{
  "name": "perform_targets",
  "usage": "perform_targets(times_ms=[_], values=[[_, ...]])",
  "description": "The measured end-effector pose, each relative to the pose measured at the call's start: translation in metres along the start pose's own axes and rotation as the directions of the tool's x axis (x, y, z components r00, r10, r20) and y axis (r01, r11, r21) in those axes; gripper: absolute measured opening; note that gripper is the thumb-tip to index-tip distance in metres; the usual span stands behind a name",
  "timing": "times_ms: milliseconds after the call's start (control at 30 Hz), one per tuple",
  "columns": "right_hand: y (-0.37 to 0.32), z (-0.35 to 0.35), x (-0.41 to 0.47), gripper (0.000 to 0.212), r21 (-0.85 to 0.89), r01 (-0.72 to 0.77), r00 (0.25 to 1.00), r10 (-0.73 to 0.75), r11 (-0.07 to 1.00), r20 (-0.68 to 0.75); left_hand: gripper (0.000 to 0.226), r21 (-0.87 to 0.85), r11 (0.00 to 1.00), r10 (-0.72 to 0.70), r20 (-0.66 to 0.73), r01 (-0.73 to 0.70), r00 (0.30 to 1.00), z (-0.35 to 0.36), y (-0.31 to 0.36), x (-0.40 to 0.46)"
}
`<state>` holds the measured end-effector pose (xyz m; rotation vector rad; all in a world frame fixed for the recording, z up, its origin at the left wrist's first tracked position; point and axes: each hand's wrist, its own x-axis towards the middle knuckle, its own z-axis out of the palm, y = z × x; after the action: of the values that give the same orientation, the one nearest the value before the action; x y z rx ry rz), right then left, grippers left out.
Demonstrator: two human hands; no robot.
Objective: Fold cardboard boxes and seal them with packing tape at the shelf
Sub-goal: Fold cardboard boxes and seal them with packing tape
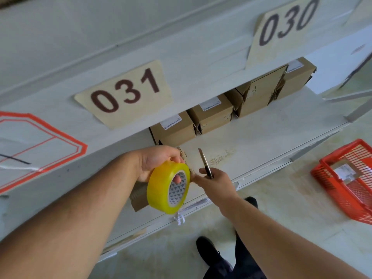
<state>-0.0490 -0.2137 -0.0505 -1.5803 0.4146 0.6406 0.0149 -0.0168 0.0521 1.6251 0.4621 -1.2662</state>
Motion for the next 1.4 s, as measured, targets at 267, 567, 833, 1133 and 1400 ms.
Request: perform_targets(times_ms=[267, 567, 833, 1133, 1400], values=[[0.009, 0.018, 0.039, 0.066, -0.214, 0.122, 0.98, -0.084, 0.969, 0.179, 0.022, 0.021, 0.998, -0.049, -0.152, 0.053, 0.987, -0.016, -0.004, -0.005], [0.014, 0.046, 0.032, 0.033, -0.02, 0.016, 0.991, -0.013, 1.0, 0.133, 0.027, -0.034, 0.989, -0.149, -0.299, 0.146, 0.942, -0.031, 0.004, -0.005], [0.013, 0.076, 0.012, 0.022, 0.065, 0.109, 0.994, -0.109, 0.992, -0.009, 0.028, -0.018, 0.98, -0.193, -0.327, 0.198, 0.925, -0.032, 0.0, -0.018], [0.02, 0.016, -0.002, 0.026, -0.069, 0.098, 0.986, -0.106, 0.993, -0.126, 0.025, 0.039, 0.987, -0.149, -0.185, 0.158, 0.971, 0.005, -0.003, -0.005], [0.008, 0.015, 0.003, 0.015, -0.322, 0.054, 0.994, -0.082, 0.945, -0.072, 0.008, 0.181, 0.979, -0.047, -0.253, 0.095, 0.966, 0.008, -0.007, -0.015]])
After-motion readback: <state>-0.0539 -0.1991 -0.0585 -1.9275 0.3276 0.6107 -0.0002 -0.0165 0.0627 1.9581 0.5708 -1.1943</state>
